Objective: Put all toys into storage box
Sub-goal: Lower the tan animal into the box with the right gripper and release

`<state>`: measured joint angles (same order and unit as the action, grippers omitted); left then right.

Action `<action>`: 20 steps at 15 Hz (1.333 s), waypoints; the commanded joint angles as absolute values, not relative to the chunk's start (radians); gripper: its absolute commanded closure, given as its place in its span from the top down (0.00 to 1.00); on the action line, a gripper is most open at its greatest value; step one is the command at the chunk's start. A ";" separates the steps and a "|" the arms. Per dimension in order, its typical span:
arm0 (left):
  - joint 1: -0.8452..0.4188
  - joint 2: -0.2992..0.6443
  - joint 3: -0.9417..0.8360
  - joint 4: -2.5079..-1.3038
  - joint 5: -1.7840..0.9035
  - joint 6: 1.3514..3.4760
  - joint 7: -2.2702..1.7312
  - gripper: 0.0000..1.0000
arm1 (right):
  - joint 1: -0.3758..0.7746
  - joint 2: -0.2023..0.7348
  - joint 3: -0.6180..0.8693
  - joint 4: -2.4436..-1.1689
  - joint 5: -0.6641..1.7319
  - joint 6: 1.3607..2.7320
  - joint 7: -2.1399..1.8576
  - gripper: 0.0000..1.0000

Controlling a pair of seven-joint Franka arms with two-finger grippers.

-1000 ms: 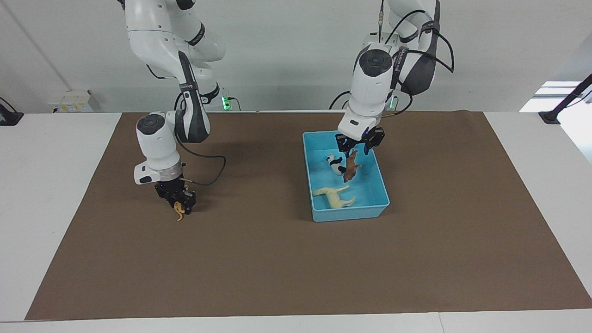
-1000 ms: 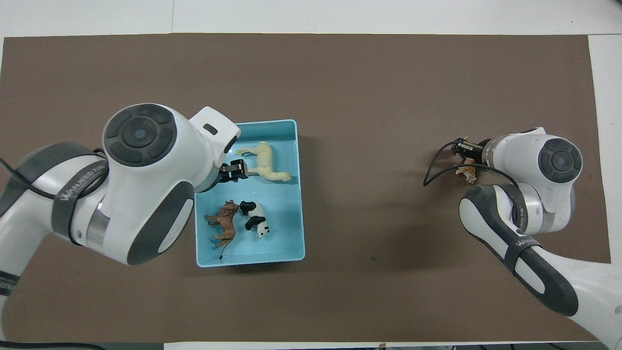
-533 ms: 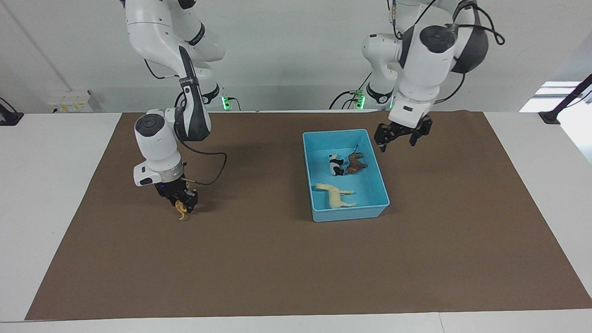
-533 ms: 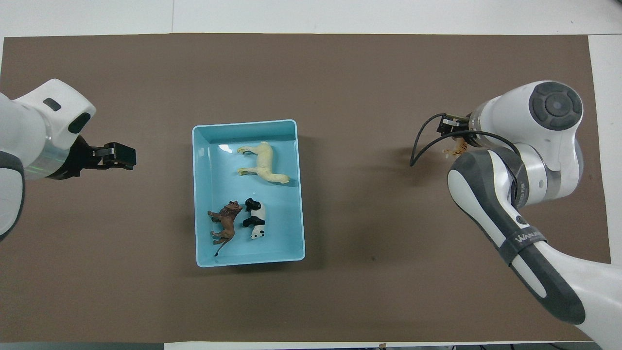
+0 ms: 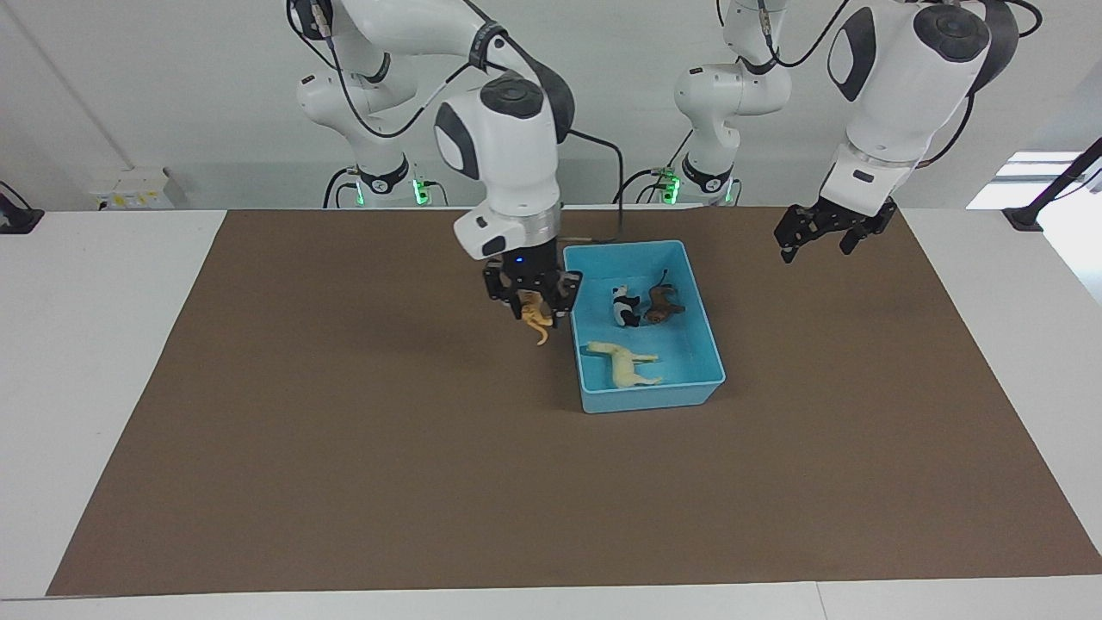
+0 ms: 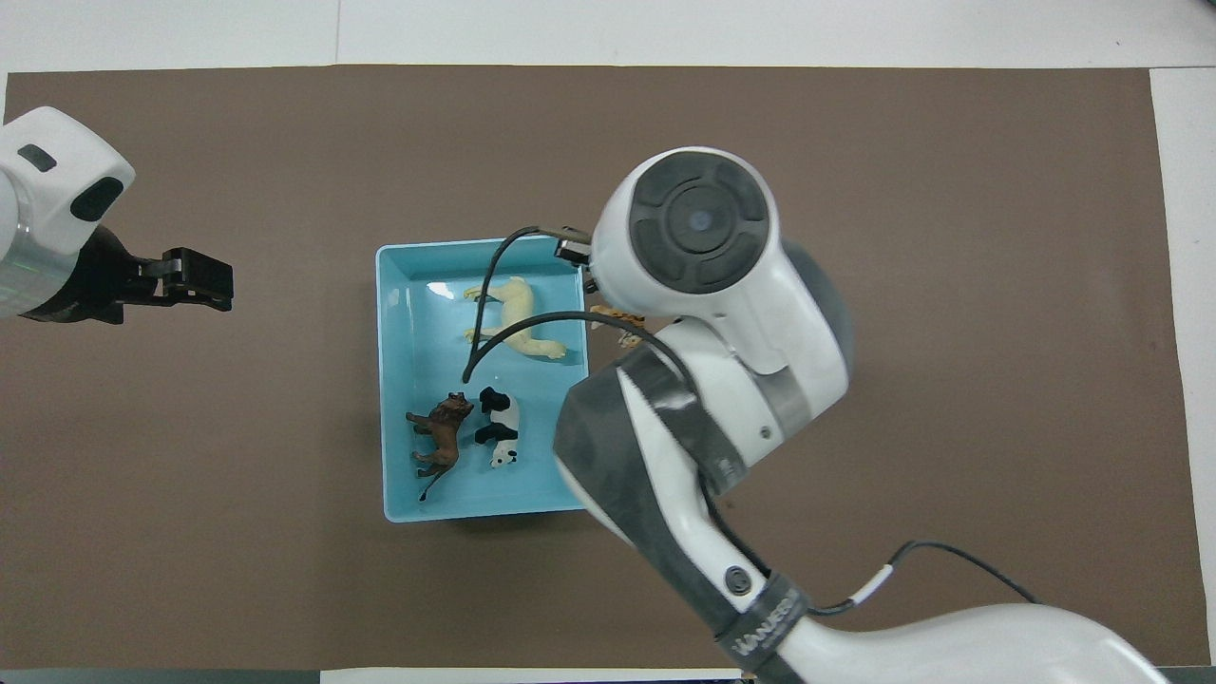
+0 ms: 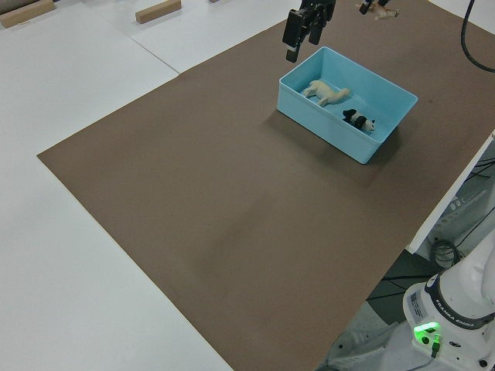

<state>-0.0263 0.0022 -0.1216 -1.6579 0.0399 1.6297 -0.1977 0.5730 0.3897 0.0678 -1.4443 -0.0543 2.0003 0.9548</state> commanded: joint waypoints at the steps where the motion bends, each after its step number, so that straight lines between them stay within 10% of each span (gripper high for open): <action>1: -0.018 0.049 -0.132 -1.602 0.034 1.591 -0.144 1.00 | 0.667 0.505 0.055 -1.384 -0.064 2.064 1.021 0.00; 5: -0.006 0.031 -0.130 -1.637 0.026 1.585 -0.022 1.00 | 0.739 0.537 0.055 -1.420 -0.067 2.098 1.133 0.07; 6: -0.006 0.029 -0.130 -1.635 0.026 1.585 -0.012 1.00 | 0.742 0.535 0.055 -1.430 -0.077 2.089 1.135 0.99; 12: -0.009 0.012 -0.130 -1.654 0.026 1.591 -0.008 1.00 | 0.700 0.509 0.034 -1.390 -0.098 2.016 1.117 1.00; 20: -0.008 0.014 -0.132 -1.654 0.021 1.624 -0.011 1.00 | 0.312 0.327 0.029 -1.402 -0.094 1.895 0.406 1.00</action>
<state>-0.0183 0.0317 -0.1275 -1.6382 0.0350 1.6119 -0.0280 0.3856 0.3633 0.0119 -1.3823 -0.0989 1.9109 0.5276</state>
